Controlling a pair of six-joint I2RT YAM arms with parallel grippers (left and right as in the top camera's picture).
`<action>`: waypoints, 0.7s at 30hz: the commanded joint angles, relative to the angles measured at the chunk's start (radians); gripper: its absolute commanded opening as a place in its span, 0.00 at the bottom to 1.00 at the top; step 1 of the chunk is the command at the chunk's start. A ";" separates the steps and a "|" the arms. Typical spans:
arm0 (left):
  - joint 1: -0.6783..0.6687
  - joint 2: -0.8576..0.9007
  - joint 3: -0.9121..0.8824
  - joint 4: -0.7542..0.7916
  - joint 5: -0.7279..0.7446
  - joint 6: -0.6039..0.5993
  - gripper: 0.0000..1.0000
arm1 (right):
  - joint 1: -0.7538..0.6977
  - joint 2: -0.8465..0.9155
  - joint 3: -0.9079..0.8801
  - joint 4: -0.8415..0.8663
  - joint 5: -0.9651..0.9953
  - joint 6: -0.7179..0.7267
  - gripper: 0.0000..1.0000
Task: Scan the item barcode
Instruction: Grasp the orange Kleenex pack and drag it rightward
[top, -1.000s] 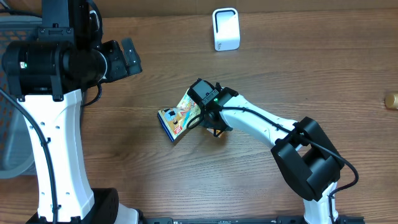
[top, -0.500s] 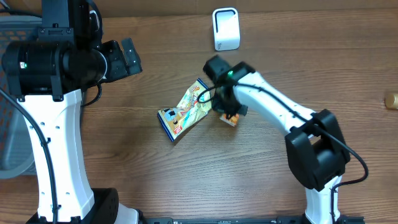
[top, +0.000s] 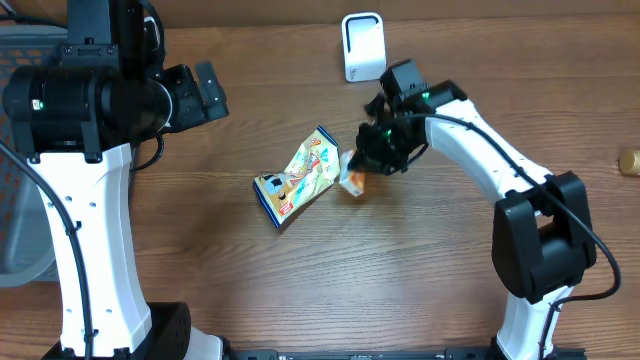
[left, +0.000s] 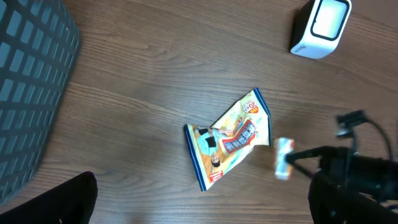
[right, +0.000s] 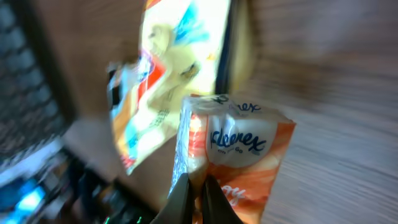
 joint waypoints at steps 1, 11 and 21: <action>0.004 -0.013 0.001 0.003 -0.003 -0.010 1.00 | -0.003 -0.030 -0.116 0.082 -0.289 -0.066 0.04; 0.004 -0.013 0.001 0.003 -0.003 -0.010 1.00 | -0.122 -0.030 -0.262 0.106 -0.006 -0.003 0.10; 0.004 -0.013 0.001 0.003 -0.003 -0.010 1.00 | -0.304 -0.031 -0.203 -0.099 0.380 -0.095 0.32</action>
